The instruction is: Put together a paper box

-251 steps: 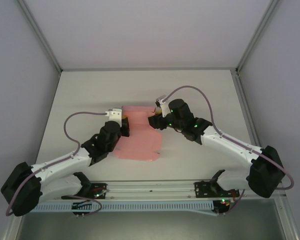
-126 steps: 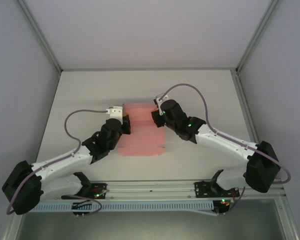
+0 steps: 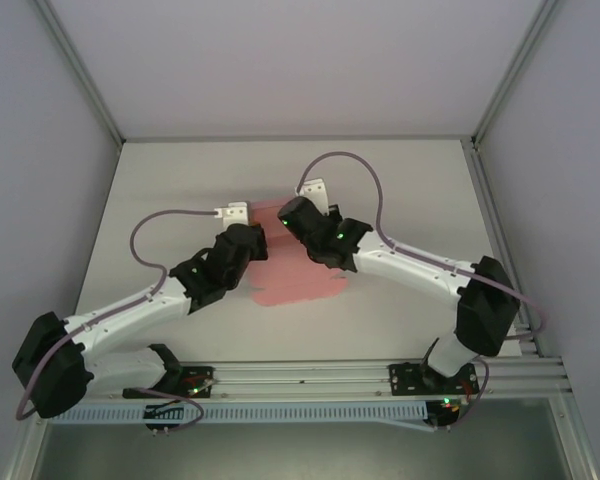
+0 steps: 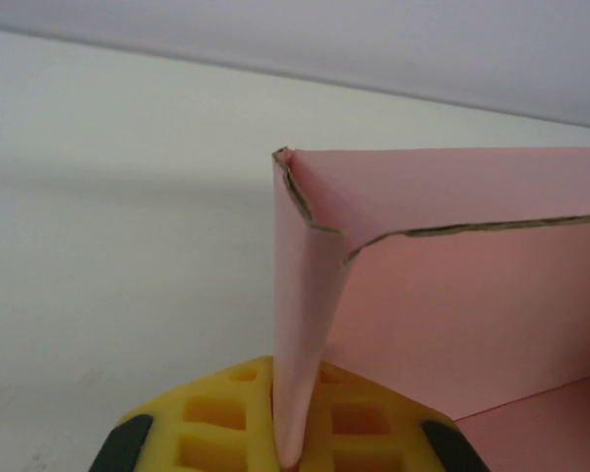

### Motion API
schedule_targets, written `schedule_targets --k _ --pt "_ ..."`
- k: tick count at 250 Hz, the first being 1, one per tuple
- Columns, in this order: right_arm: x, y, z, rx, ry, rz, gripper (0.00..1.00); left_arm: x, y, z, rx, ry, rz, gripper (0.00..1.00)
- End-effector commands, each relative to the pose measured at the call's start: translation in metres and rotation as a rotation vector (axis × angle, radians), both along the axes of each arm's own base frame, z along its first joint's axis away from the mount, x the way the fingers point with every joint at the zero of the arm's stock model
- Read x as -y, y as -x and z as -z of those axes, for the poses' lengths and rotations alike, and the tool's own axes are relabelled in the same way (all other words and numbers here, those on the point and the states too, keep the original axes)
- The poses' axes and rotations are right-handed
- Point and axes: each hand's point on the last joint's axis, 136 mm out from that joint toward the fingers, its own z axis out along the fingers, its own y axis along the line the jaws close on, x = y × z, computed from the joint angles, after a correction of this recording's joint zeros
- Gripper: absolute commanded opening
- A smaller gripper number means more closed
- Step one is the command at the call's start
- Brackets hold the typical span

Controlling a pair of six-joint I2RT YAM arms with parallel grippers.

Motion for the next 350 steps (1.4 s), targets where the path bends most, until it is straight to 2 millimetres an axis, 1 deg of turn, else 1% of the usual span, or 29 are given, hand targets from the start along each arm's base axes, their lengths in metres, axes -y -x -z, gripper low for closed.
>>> schedule_targets --k 1,22,59,73,85,104,115,128,141,158,174,183,190,197,214,226,238,245,260,269,290,295,299,333,345,350 --pt "0.129 0.001 -0.016 0.117 0.573 0.384 0.02 -0.074 -0.001 0.006 -0.028 -0.107 -0.326 0.00" --pt "0.141 0.004 -0.023 0.126 0.616 0.440 0.03 -0.084 0.001 0.011 -0.052 -0.114 -0.356 0.00" --pt "0.153 0.005 -0.029 0.140 0.641 0.489 0.03 -0.096 0.003 0.013 -0.070 -0.121 -0.389 0.00" --pt "0.154 0.006 -0.029 0.148 0.633 0.495 0.02 -0.094 0.003 0.010 -0.061 -0.113 -0.375 0.00" --pt "0.152 0.005 -0.025 0.146 0.614 0.489 0.02 -0.087 0.001 0.008 -0.051 -0.098 -0.338 0.00" --pt "0.139 -0.001 -0.007 0.102 0.534 0.425 0.02 -0.068 -0.002 0.004 -0.024 -0.056 -0.228 0.00" --pt "0.125 -0.005 0.007 0.072 0.435 0.356 0.02 -0.056 -0.003 0.001 -0.009 -0.022 -0.167 0.00" --pt "0.106 -0.009 0.017 0.070 0.280 0.275 0.02 -0.045 -0.003 -0.002 0.005 0.016 -0.113 0.00" --pt "0.085 -0.011 0.021 0.089 0.128 0.178 0.02 -0.037 -0.003 -0.004 0.007 0.037 -0.075 0.00" --pt "0.062 -0.012 0.017 0.137 -0.048 0.070 0.05 -0.030 -0.004 -0.006 0.006 0.048 -0.046 0.00" --pt "0.040 -0.008 0.011 0.163 -0.156 -0.061 0.11 -0.026 -0.006 -0.006 0.003 0.039 -0.029 0.00" --pt "0.035 -0.006 0.007 0.176 -0.203 -0.096 0.16 -0.024 -0.006 -0.005 -0.003 0.038 -0.026 0.00" --pt "0.030 -0.004 0.005 0.178 -0.226 -0.125 0.22 -0.023 -0.006 -0.004 -0.005 0.037 -0.021 0.00" --pt "0.028 -0.003 0.003 0.177 -0.229 -0.146 0.27 -0.022 -0.007 -0.004 -0.006 0.038 -0.019 0.00" --pt "0.028 0.000 0.002 0.164 -0.225 -0.158 0.31 -0.020 -0.008 -0.003 -0.010 0.039 -0.016 0.00" --pt "0.026 0.003 0.003 0.146 -0.215 -0.181 0.39 -0.019 -0.008 -0.002 -0.012 0.038 -0.015 0.00" --pt "0.023 0.007 0.003 0.129 -0.222 -0.205 0.43 -0.019 -0.009 -0.001 -0.012 0.036 -0.017 0.00" --pt "0.020 0.010 0.002 0.119 -0.231 -0.232 0.47 -0.019 -0.010 -0.001 -0.013 0.033 -0.017 0.00" --pt "0.012 0.018 -0.003 0.105 -0.266 -0.293 0.60 -0.018 -0.011 0.000 -0.009 0.023 -0.016 0.00" --pt "0.009 0.023 -0.006 0.101 -0.291 -0.324 0.70 -0.018 -0.012 0.002 -0.010 0.010 -0.015 0.00" --pt "0.004 0.033 -0.020 0.108 -0.359 -0.372 0.87 -0.018 -0.015 0.003 -0.008 -0.021 -0.008 0.00" --pt "0.004 0.036 -0.024 0.110 -0.374 -0.385 0.95 -0.018 -0.016 0.003 -0.009 -0.030 -0.008 0.00" --pt "0.004 0.037 -0.027 0.114 -0.383 -0.391 0.99 -0.019 -0.017 0.003 -0.011 -0.037 -0.006 0.00" --pt "0.009 0.056 -0.050 0.160 -0.493 -0.440 1.00 -0.020 -0.023 0.005 -0.021 -0.101 0.003 0.00" --pt "0.013 0.062 -0.059 0.181 -0.527 -0.446 1.00 -0.017 -0.025 0.005 -0.017 -0.116 0.033 0.00" --pt "0.016 0.064 -0.060 0.183 -0.538 -0.442 1.00 -0.015 -0.026 0.005 -0.014 -0.122 0.052 0.00"
